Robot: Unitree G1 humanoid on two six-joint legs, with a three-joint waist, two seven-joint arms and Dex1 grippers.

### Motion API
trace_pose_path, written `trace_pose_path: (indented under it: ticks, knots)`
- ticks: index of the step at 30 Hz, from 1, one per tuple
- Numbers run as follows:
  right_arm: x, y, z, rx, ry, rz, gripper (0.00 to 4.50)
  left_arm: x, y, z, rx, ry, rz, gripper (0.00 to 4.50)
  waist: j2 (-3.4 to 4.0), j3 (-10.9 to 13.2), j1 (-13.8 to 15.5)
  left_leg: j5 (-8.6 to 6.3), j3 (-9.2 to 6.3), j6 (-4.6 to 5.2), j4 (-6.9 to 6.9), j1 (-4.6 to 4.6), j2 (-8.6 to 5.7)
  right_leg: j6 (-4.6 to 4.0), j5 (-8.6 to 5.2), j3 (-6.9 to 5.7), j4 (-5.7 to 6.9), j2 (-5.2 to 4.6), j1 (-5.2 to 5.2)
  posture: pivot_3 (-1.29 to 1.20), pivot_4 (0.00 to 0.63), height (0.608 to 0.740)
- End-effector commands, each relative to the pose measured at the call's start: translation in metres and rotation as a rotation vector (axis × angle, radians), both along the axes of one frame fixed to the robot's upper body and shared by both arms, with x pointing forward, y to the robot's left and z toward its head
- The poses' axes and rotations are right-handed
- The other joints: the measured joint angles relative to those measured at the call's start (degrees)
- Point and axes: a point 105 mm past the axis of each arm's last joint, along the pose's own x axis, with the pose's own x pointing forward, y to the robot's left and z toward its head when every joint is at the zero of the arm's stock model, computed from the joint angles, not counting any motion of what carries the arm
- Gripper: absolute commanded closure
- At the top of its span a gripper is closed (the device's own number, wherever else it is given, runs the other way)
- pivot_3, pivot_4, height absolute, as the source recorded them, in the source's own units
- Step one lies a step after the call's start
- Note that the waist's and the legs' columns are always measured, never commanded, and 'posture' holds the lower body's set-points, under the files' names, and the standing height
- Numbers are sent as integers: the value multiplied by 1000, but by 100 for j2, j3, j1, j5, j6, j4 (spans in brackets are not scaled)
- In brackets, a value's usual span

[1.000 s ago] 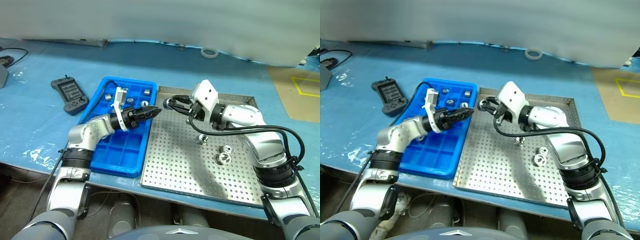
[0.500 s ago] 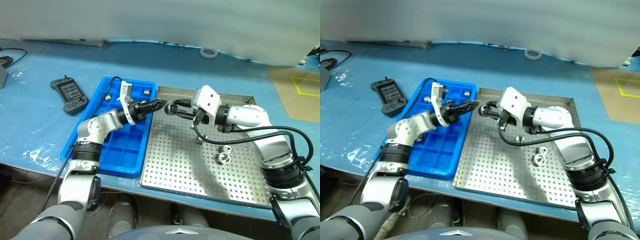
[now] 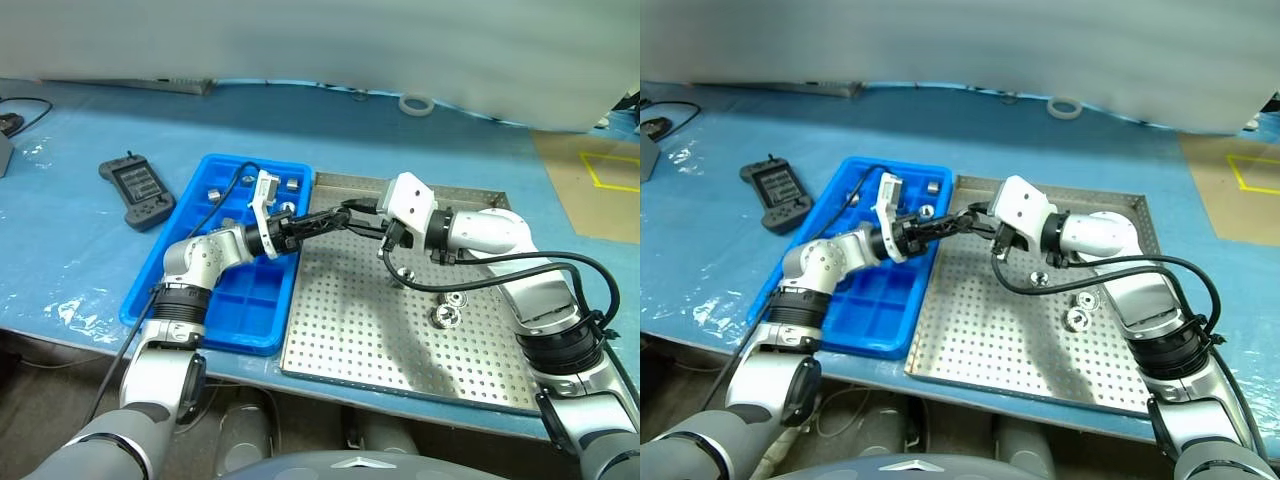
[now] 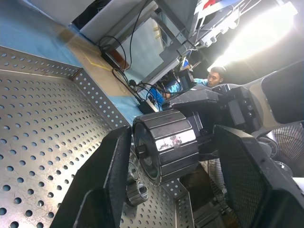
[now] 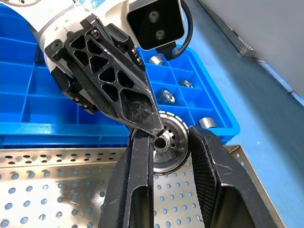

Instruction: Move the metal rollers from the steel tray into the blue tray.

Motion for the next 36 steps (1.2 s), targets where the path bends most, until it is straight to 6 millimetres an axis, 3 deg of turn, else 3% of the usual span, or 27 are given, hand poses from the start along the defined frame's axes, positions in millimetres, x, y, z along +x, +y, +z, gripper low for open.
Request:
trace_pose_path:
  ticks: [1,2,5,9,13,35,36]
  knots:
    - [-2,3,15,20,-63,12,3716,2,-4,9,-11,-32,1,1633,0,0,-3,0,0,1,0,0,0,0,0,0,0,0,0,-222,150,740]
    - [-2,3,15,20,-63,10,3716,3,-5,9,-13,-31,6,1633,0,0,-3,1,0,1,0,0,0,0,0,0,0,0,0,-222,150,740]
    - [-2,3,15,23,-61,6,3716,6,-6,7,-1,-25,22,2193,0,0,-5,0,0,2,0,0,0,0,0,0,-1,0,0,-222,150,740]
    - [-1,3,15,26,-60,0,3716,5,-8,5,3,-23,20,2193,0,0,-4,0,0,2,0,0,0,0,0,0,-2,0,1,-222,150,740]
    - [-1,3,15,28,-60,-2,3716,5,-9,4,12,-24,19,3021,0,0,-7,-1,0,2,-1,0,1,0,0,0,-3,0,0,-222,150,740]
    - [8,3,17,24,-104,-36,3716,12,-7,7,-3,-21,64,3021,0,0,-5,-2,0,2,-1,-1,0,0,0,0,-4,0,0,-212,150,740]
    - [7,4,17,25,-104,-18,3379,13,-7,7,-5,-20,66,3051,0,0,-5,-2,0,1,-1,-1,0,0,0,0,-4,0,0,-212,150,740]
